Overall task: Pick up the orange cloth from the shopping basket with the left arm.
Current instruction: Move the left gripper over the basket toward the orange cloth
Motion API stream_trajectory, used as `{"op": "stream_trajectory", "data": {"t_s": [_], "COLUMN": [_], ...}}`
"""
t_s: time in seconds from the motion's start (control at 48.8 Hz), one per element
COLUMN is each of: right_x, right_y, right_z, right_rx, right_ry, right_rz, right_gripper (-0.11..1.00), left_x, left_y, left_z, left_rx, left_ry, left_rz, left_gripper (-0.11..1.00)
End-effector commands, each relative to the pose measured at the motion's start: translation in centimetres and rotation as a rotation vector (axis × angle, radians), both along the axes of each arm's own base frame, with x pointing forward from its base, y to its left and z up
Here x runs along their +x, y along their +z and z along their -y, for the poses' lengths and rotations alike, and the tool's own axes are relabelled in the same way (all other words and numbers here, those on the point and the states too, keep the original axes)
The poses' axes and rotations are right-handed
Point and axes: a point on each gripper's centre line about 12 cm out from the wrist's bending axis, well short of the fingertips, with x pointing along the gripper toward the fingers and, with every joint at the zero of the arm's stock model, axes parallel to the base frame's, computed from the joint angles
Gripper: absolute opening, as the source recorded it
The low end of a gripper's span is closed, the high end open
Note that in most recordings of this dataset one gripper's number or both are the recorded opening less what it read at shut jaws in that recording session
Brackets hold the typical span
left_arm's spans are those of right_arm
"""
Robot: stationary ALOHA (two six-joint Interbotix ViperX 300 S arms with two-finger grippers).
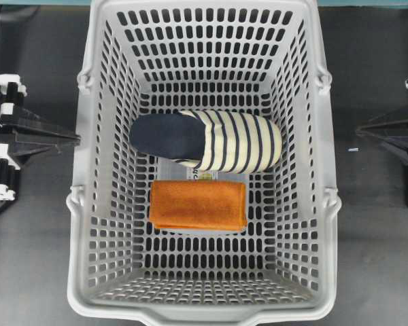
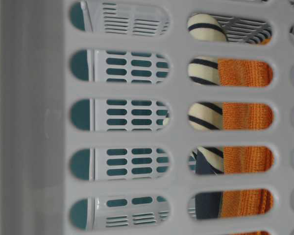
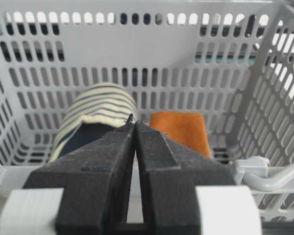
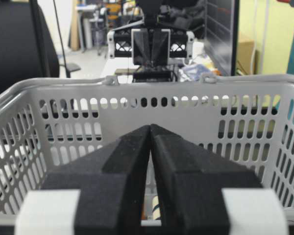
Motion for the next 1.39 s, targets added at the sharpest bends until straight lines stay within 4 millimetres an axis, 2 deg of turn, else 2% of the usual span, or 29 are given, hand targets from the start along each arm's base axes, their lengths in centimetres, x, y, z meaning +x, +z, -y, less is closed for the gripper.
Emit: {"op": "stream_trajectory", "data": {"t_s": [0.0, 0.102, 0.307, 0.471, 0.655, 0.737, 0.901, 0.983, 1.045, 1.147, 1.209, 1.249, 1.372], "right_x": [0.3, 0.2, 0.0, 0.2, 0.5, 0.4, 0.2, 0.1, 0.0, -0.1, -0.2, -0.2, -0.3], "right_y": [0.2, 0.2, 0.4, 0.4, 0.1, 0.3, 0.4, 0.6, 0.6, 0.7, 0.7, 0.7, 0.7], "right_z": [0.0, 0.0, 0.0, 0.0, 0.0, 0.0, 0.0, 0.0, 0.0, 0.0, 0.0, 0.0, 0.0], "right_rx": [0.008, 0.02, 0.055, 0.128, 0.118, 0.115, 0.129, 0.132, 0.132, 0.132, 0.132, 0.132, 0.133], "right_ry": [0.0, -0.002, 0.001, 0.007, 0.004, 0.004, 0.004, 0.005, 0.005, 0.005, 0.005, 0.005, 0.005], "right_rz": [0.005, 0.003, 0.015, -0.014, -0.1, -0.101, -0.095, -0.09, -0.089, -0.086, -0.089, -0.087, -0.086], "right_gripper": [0.0, -0.01, -0.01, 0.0, 0.03, 0.16, 0.59, 0.76, 0.79, 0.78, 0.78, 0.78, 0.78], "left_x": [0.4, 0.6, 1.9, 4.1, 6.9, 8.2, 11.0, 12.2, 13.1, 14.6, 15.4, 16.0, 17.6], "left_y": [1.4, 2.7, 4.4, 6.0, 7.2, 7.5, 7.6, 7.1, 6.9, 6.7, 6.6, 6.4, 5.8], "left_z": [0.0, 0.0, 0.1, 0.2, 0.9, 1.3, 1.4, 1.6, 1.6, 1.7, 1.7, 1.8, 2.2], "left_rx": [0.025, 0.009, -0.012, -0.015, -0.009, -0.001, -0.004, 0.007, 0.005, 0.008, 0.011, 0.012, 0.017], "left_ry": [-0.003, -0.004, -0.005, -0.005, -0.025, -0.034, -0.028, -0.03, -0.027, -0.025, -0.023, -0.021, -0.022], "left_rz": [0.024, 0.029, -0.075, -0.213, -0.319, -0.363, -0.504, -0.579, -0.619, -0.673, -0.706, -0.743, -0.855], "left_gripper": [0.06, 0.01, 0.01, 0.01, 0.01, 0.01, 0.01, 0.01, 0.01, 0.01, 0.06, 0.14, 0.5]}}
